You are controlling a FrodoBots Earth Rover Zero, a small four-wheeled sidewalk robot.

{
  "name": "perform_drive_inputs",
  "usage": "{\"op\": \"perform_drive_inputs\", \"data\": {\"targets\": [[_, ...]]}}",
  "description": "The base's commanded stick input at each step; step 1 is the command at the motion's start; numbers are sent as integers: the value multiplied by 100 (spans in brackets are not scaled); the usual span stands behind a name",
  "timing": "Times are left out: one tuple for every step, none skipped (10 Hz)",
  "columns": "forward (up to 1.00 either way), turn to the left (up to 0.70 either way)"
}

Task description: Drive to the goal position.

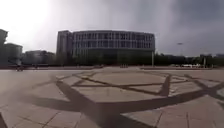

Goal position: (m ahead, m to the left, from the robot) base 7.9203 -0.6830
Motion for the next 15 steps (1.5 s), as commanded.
{"op": "perform_drive_inputs", "data": {"targets": [[100,0],[100,0],[100,0],[100,0],[100,0],[100,0],[100,0],[100,0],[100,0],[100,0],[100,0],[100,0],[100,0],[100,0],[100,0]]}}
